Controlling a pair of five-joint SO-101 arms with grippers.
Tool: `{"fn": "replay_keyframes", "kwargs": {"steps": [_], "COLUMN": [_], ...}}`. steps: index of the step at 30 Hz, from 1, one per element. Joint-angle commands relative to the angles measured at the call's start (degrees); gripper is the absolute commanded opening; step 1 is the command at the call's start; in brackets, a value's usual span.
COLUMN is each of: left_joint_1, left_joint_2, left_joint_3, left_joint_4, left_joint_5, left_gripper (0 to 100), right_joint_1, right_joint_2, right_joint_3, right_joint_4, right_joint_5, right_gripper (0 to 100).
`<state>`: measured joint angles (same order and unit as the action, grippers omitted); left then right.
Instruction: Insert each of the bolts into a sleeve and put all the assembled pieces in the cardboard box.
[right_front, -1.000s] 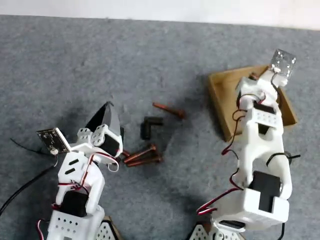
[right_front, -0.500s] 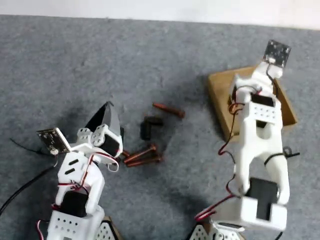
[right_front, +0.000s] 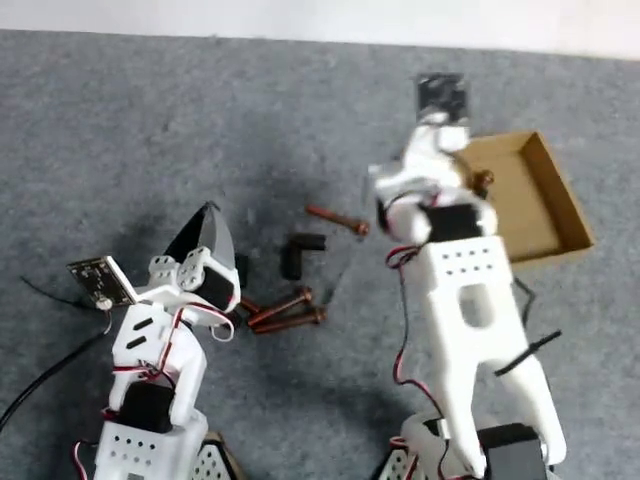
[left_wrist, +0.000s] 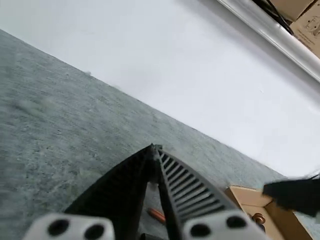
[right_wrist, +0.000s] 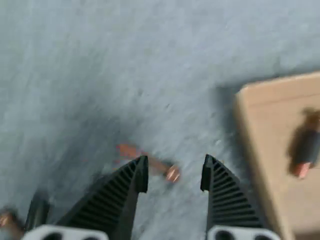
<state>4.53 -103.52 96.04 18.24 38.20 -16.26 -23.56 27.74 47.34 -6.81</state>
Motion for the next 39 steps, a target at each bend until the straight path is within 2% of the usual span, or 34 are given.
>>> {"fn": "replay_keyframes", "kwargs": {"steps": [1,5,9,12,17,22,30,35,39], "left_joint_1": [-0.9,-1.4,-6.5,-9.6,-12.9,-14.3,-14.2,-14.2,-14.2], "left_joint_2": [-0.6,-0.6,-0.6,-0.6,-0.6,-0.3,-0.3,-0.4,-0.5], "left_joint_3": [1.1,1.0,0.6,0.1,0.6,0.7,0.7,0.7,0.7], "left_joint_4": [-1.3,-1.3,-1.6,-1.4,-1.4,-1.4,-1.4,-1.4,-1.4], "left_joint_5": [-0.2,-0.1,0.0,3.6,5.9,5.9,5.9,5.9,5.8], "left_gripper": [1,1,1,1,1,1,1,1,1], "right_joint_1": [-4.3,-8.0,-12.0,-14.8,-16.8,-21.1,-25.9,-25.3,-22.7], "right_joint_2": [0.8,3.9,6.8,9.5,15.5,19.7,20.7,20.8,20.8], "right_joint_3": [1.1,1.6,1.5,1.3,1.2,1.1,-1.5,-1.1,-1.3], "right_joint_4": [0.3,0.3,0.3,0.2,0.2,0.3,0.1,-6.5,-7.3], "right_joint_5": [-0.3,0.1,7.8,10.8,10.7,1.7,0.8,0.8,0.8], "right_gripper": [15.9,15.9,15.9,15.9,15.9,15.9,15.9,15.9,15.9]}}
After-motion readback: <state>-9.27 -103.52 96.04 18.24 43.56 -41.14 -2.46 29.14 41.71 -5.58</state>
